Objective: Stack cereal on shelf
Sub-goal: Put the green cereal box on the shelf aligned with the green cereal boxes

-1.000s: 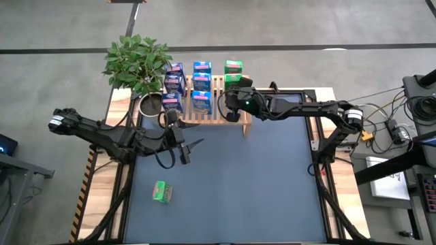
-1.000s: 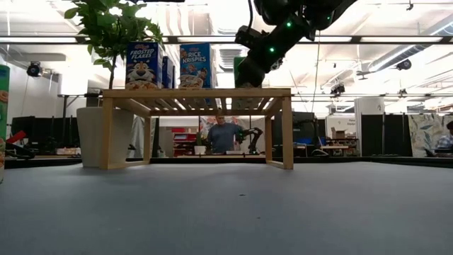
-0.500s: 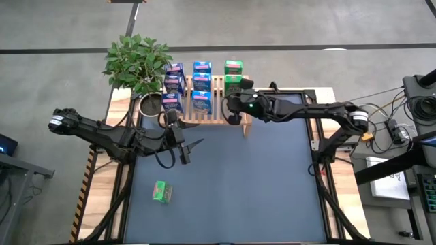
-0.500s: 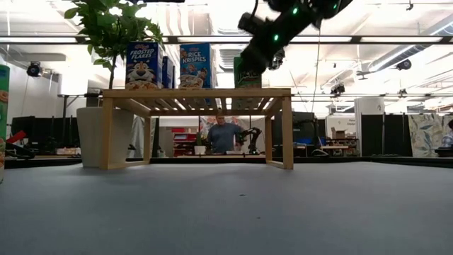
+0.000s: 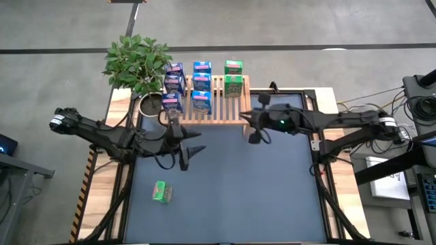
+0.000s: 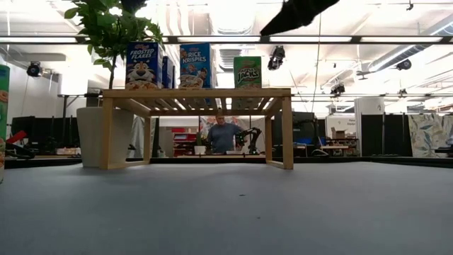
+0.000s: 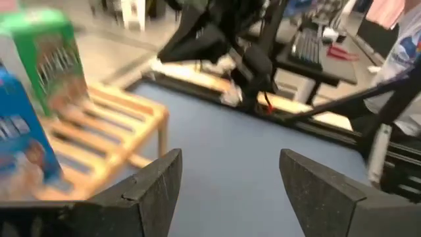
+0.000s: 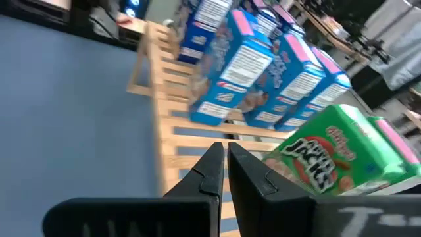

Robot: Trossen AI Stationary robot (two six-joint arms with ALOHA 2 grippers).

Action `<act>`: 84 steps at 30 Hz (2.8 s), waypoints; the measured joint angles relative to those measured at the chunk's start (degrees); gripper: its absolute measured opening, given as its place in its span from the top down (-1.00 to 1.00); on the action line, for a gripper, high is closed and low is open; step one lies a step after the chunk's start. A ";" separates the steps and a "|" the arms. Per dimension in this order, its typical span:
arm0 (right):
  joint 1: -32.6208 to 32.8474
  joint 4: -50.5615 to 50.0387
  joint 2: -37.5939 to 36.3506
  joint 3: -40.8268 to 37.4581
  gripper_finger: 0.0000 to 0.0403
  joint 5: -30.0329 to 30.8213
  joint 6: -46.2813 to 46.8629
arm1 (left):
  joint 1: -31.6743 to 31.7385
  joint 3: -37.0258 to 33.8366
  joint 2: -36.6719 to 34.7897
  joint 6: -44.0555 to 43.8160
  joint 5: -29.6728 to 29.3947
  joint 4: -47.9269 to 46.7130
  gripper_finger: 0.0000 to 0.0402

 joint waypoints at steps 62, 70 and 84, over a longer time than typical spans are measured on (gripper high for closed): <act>3.32 13.49 -8.68 -17.07 0.94 -5.02 -0.89 | -26.83 20.87 32.86 -92.92 22.57 -69.18 -0.12; 3.31 13.49 -8.68 -17.07 0.94 -5.02 -0.87 | -26.83 20.89 32.89 -92.65 22.59 -69.19 0.06; 3.28 12.21 -8.68 -17.11 0.94 -4.53 -1.09 | -24.13 27.48 32.97 -75.10 18.53 -67.05 0.17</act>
